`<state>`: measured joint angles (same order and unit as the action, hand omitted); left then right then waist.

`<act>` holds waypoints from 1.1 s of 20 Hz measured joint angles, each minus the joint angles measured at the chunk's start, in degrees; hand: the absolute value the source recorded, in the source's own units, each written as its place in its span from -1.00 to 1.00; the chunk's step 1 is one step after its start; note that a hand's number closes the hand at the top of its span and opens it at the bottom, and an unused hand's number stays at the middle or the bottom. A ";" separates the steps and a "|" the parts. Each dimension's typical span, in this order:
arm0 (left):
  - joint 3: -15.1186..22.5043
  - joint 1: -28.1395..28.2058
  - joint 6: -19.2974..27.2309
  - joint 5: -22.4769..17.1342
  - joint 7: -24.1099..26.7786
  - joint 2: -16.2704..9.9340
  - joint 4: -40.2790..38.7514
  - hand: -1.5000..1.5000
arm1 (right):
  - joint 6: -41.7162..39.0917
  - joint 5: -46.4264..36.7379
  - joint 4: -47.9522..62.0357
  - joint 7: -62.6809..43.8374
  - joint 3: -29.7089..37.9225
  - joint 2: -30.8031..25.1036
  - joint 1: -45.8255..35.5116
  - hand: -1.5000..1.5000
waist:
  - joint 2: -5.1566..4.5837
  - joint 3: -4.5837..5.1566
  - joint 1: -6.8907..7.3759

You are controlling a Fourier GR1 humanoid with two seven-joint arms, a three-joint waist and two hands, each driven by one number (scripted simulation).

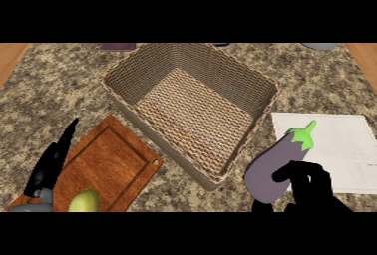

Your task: Pick the eggplant from the placemat and place it in the basket

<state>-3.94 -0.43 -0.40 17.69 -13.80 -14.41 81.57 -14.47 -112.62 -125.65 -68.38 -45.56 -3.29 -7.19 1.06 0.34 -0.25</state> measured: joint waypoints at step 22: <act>1.93 -3.12 -0.51 0.76 -0.03 1.25 -0.34 0.00 | -1.48 18.38 1.89 -2.09 8.98 2.59 -12.43 1.00 | -1.61 -0.06 3.82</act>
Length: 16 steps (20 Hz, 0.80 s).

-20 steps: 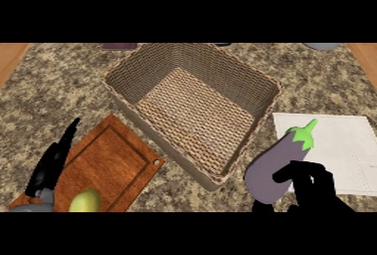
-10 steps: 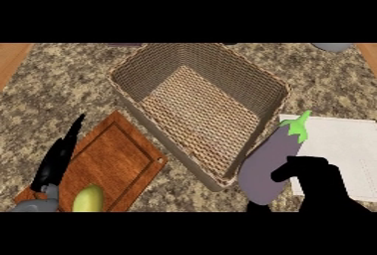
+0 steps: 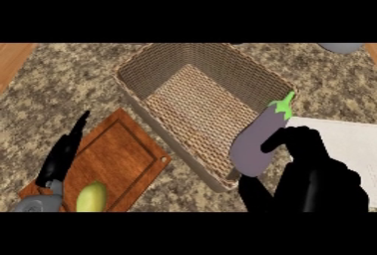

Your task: Pick the eggplant from the placemat and place it in the basket

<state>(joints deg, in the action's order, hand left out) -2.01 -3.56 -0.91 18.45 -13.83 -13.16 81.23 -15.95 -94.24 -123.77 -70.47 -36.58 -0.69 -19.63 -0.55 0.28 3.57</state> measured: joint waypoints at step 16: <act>0.38 -1.42 -0.31 0.41 -0.06 0.31 -1.36 0.00 | 4.16 10.25 20.96 -0.91 16.12 0.10 -16.36 -1.00 | 0.00 -0.19 1.24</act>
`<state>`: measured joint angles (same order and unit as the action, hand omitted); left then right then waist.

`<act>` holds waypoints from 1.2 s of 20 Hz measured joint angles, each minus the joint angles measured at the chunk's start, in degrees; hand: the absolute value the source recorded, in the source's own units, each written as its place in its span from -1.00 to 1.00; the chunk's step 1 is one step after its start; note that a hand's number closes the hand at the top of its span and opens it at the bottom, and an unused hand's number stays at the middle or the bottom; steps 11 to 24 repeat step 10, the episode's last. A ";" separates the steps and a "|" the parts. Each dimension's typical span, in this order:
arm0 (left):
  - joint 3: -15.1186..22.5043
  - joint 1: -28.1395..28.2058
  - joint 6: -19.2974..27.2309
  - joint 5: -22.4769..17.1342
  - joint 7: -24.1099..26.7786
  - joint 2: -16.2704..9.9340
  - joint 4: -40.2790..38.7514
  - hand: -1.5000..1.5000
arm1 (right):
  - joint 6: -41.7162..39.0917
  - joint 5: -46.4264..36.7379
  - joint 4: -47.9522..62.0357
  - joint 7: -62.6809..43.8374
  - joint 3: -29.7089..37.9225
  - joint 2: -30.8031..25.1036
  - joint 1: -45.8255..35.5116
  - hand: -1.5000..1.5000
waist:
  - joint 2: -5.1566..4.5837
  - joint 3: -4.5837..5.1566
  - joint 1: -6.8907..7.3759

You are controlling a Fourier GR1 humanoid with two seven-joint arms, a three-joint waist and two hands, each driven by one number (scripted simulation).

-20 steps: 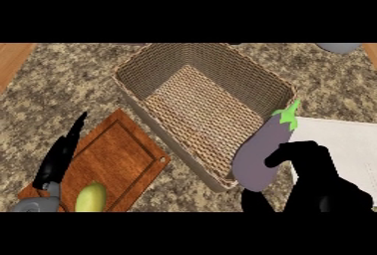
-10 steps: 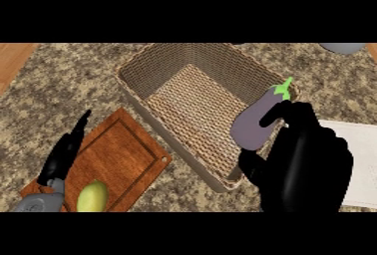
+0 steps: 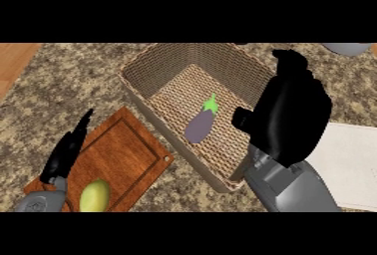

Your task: Pick the eggplant from the placemat and place it in the basket

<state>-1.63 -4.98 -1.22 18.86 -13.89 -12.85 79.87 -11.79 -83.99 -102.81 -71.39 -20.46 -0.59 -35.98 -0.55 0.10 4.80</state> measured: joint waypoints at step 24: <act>-0.63 -0.10 -0.02 0.02 -0.39 -0.29 -0.86 0.00 | 6.13 -6.96 2.37 -0.52 9.80 0.19 -9.44 -1.00 | 0.62 -0.06 -1.19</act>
